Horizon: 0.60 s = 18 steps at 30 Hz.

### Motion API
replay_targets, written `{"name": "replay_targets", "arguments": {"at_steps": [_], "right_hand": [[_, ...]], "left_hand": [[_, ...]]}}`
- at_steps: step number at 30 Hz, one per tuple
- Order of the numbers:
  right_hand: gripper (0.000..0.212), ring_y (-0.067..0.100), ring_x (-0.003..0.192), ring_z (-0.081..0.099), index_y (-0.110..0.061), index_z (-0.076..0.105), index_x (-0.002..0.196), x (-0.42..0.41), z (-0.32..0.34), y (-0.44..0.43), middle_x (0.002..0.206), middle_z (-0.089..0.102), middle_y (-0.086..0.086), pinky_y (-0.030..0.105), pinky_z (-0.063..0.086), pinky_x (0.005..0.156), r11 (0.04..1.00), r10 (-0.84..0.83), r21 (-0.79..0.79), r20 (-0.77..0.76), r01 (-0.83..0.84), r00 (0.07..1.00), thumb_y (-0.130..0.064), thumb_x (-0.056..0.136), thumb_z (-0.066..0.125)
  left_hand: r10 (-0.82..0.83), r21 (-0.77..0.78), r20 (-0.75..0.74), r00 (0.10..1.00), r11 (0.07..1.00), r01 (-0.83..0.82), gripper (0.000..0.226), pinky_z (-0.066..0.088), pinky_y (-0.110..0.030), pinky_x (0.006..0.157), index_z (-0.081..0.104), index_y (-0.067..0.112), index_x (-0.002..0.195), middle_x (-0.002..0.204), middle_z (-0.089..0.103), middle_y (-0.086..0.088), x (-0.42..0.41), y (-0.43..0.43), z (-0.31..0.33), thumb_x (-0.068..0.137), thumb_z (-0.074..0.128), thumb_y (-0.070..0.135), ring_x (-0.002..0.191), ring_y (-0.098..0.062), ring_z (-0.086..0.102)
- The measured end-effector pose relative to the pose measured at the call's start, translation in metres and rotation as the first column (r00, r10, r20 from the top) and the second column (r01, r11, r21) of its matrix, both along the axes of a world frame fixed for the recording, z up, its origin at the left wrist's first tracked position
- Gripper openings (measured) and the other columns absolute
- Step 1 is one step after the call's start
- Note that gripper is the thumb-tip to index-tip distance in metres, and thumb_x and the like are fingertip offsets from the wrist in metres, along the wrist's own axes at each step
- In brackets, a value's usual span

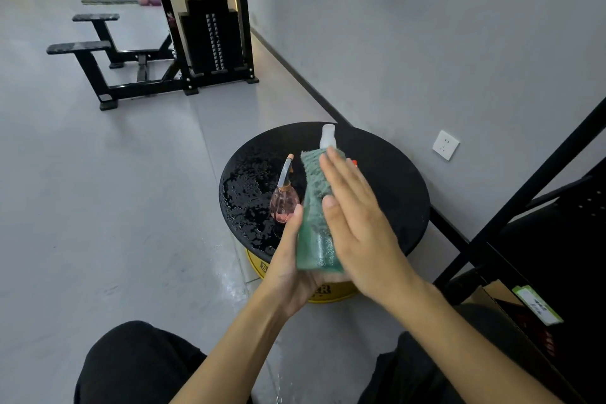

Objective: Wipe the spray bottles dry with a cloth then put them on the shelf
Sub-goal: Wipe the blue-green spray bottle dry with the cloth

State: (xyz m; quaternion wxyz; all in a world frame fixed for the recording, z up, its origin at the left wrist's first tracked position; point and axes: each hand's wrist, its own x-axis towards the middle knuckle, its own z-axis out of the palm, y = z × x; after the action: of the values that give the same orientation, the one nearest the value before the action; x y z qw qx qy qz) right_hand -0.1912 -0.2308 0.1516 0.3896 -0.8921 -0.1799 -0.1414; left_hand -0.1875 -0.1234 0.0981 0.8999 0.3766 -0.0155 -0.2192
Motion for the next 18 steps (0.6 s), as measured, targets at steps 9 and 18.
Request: {"name": "replay_targets", "arguments": {"at_steps": [9, 18], "right_hand": [[0.051, 0.006, 0.147, -0.006, -0.022, 0.023, 0.151, -0.005, 0.000, 0.004, 0.159, 0.012, -0.013, 0.040, 0.014, 0.120, 0.961, -0.030, -0.273, 0.072, 0.049, 0.997, -0.028, 0.100, 0.023], [0.053, 0.012, 0.148, -0.001, -0.019, 0.025, 0.151, -0.019, -0.012, 0.012, 0.160, 0.014, -0.009, 0.036, 0.013, 0.120, 0.963, -0.008, -0.268, 0.114, 0.039, 0.993, -0.027, 0.099, 0.022]], "left_hand": [[0.006, -0.008, -0.023, 1.000, 1.000, -0.006, 0.053, 0.060, -0.040, 0.073, 0.075, 0.030, 0.103, 0.110, 0.072, -0.004, 0.000, -0.002, -0.001, 0.093, 0.029, 0.055, 0.097, -0.018, 0.070], [0.073, -0.038, -0.064, 0.995, 0.996, -0.076, 0.055, 0.058, -0.029, 0.069, 0.075, 0.020, 0.103, 0.107, 0.074, -0.006, 0.003, 0.001, 0.000, 0.095, 0.030, 0.052, 0.094, -0.015, 0.071]]}}
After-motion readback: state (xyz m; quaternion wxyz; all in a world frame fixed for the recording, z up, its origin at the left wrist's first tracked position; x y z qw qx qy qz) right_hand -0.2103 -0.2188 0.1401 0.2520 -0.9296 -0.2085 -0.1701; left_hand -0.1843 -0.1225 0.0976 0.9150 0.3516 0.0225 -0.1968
